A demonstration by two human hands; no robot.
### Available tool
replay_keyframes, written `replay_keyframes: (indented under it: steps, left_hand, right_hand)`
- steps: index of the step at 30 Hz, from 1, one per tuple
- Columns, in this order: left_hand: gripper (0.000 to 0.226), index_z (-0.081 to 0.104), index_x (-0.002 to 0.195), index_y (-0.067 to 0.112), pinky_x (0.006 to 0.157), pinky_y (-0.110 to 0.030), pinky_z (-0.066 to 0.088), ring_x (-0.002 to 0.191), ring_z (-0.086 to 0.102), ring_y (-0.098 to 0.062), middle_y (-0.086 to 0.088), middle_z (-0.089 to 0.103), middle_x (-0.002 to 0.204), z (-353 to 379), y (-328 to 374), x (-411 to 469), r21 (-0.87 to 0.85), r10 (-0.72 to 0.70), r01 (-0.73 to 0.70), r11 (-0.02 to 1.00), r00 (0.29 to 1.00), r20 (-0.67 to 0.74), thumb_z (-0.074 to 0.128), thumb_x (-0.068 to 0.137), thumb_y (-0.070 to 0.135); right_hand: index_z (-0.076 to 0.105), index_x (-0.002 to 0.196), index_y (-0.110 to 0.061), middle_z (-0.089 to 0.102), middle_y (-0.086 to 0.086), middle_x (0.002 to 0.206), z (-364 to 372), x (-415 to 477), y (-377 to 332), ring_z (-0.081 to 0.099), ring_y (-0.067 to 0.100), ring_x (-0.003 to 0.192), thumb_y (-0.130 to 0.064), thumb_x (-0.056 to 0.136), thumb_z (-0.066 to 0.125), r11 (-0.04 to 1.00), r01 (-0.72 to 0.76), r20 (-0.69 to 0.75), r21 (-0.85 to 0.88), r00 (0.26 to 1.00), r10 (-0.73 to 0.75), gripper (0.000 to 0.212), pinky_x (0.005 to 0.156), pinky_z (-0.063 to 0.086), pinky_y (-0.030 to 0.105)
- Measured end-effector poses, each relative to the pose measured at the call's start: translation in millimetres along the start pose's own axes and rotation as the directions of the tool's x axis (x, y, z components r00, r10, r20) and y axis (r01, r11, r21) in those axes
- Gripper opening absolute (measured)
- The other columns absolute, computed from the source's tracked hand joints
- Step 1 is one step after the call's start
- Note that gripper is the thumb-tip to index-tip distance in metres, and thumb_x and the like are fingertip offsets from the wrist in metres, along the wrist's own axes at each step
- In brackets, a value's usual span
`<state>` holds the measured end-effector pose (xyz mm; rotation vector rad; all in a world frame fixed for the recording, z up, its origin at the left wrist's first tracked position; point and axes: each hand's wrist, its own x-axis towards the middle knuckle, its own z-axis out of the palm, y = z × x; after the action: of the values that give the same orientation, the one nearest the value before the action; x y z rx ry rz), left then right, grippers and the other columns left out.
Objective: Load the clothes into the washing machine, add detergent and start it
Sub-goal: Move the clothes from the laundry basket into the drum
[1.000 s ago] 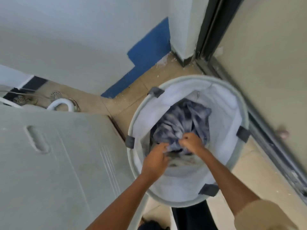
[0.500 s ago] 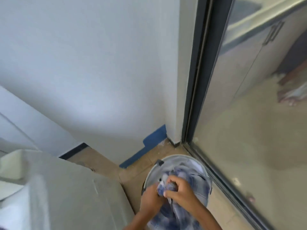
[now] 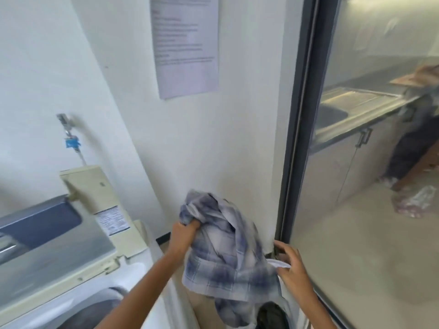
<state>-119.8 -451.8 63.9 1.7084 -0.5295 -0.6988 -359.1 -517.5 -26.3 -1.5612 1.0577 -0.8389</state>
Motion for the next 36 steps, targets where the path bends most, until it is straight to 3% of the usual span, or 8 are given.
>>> replay_keyframes:
  steps: [4,8,16,22,28,30,34,36]
  left_hand:
    - [0.005,0.057,0.07,0.017,0.058,-0.027,0.041,0.063,0.054,-0.019,-0.006,0.058,0.071,-88.0,47.3,-24.4,-0.212,0.052,-0.076,0.974,0.992,-0.114,0.061,0.07,0.016]
    - [0.019,0.056,0.074,0.021,0.062,-0.028,0.041,0.067,0.054,-0.015,0.001,0.059,0.068,-179.0,75.6,-56.4,-0.389,0.118,-0.178,0.904,0.977,-0.175,0.048,0.082,0.006]
    - [0.024,0.051,0.067,0.022,0.059,-0.024,0.048,0.056,0.055,-0.011,0.006,0.057,0.055,-321.3,72.5,-136.9,-0.596,0.114,-0.238,0.767,0.964,-0.24,0.041,0.089,0.019]
    - [0.013,0.061,0.083,0.021,0.063,-0.028,0.057,0.064,0.064,-0.017,-0.001,0.064,0.074,-395.6,32.4,-176.6,-0.774,0.001,-0.125,0.62,0.987,-0.159,0.054,0.078,0.031]
    - [0.021,0.06,0.089,0.014,0.064,-0.032,0.054,0.065,0.063,-0.018,-0.004,0.068,0.067,-440.9,-4.4,-180.6,-0.753,-0.138,-0.074,0.654,0.967,-0.216,0.045,0.091,0.029]
    - [0.02,0.058,0.098,0.013,0.071,-0.034,0.052,0.073,0.059,-0.02,-0.006,0.065,0.075,-444.4,-13.3,-179.0,-0.763,-0.177,-0.056,0.644,0.959,-0.22,0.045,0.091,0.027]
    - [0.024,0.055,0.11,0.015,0.08,-0.036,0.053,0.087,0.057,-0.023,-0.01,0.059,0.097,-441.2,-17.6,-174.3,-0.766,-0.217,0.001,0.643,0.959,-0.181,0.047,0.091,0.027]
    - [0.021,0.06,0.099,0.011,0.068,-0.033,0.057,0.08,0.06,-0.022,-0.01,0.063,0.088,-435.4,-17.2,-169.9,-0.752,-0.224,0.024,0.658,0.96,-0.166,0.048,0.091,0.027]
  right_hand:
    - [0.014,0.127,-0.067,0.024,-0.015,0.138,25.1,-14.0,-41.1,0.033,0.025,0.132,-0.024,0.056,0.075,0.979,0.079,0.243,-0.187,0.97,-0.031,0.104,0.103,0.04,0.049]
    - [-0.002,0.133,-0.052,0.012,-0.008,0.146,73.7,-17.8,-89.3,0.021,0.018,0.137,-0.078,0.032,0.074,0.963,0.194,0.433,-0.186,0.896,-0.097,0.129,0.112,0.029,0.049]
    - [0.008,0.144,-0.028,0.02,-0.006,0.147,209.4,-75.3,-161.0,0.023,0.006,0.133,-0.055,0.057,0.077,0.942,0.292,0.723,-0.166,0.686,-0.085,0.114,0.1,0.025,0.011]
    - [0.046,0.128,-0.005,0.053,0.013,0.131,300.2,-148.2,-182.1,0.054,0.026,0.116,-0.019,0.092,0.054,0.952,0.132,0.795,-0.276,0.589,0.149,0.04,0.094,0.046,0.026]
    - [0.055,0.069,-0.026,0.059,-0.018,0.055,322.9,-177.0,-207.1,0.053,-0.007,0.05,-0.015,0.088,0.06,0.922,0.32,0.943,-0.217,0.313,0.113,0.022,0.051,0.04,0.01]
    - [0.055,0.079,-0.024,0.062,-0.014,0.068,321.1,-167.0,-204.5,0.052,-0.004,0.053,-0.021,0.082,0.067,0.897,0.377,0.935,-0.233,0.341,0.099,0.013,0.05,0.037,0.013]
    - [0.027,0.131,-0.02,0.028,-0.004,0.126,314.8,-152.4,-213.3,0.038,0.009,0.105,-0.027,0.07,0.079,0.919,0.375,0.656,-0.123,0.725,-0.209,0.081,0.081,0.036,0.022]
    - [0.007,0.145,-0.029,0.011,-0.011,0.139,311.3,-150.5,-226.4,0.022,0.0,0.125,-0.021,0.065,0.083,0.869,0.494,0.589,0.032,0.693,-0.416,0.111,0.098,0.032,0.02]
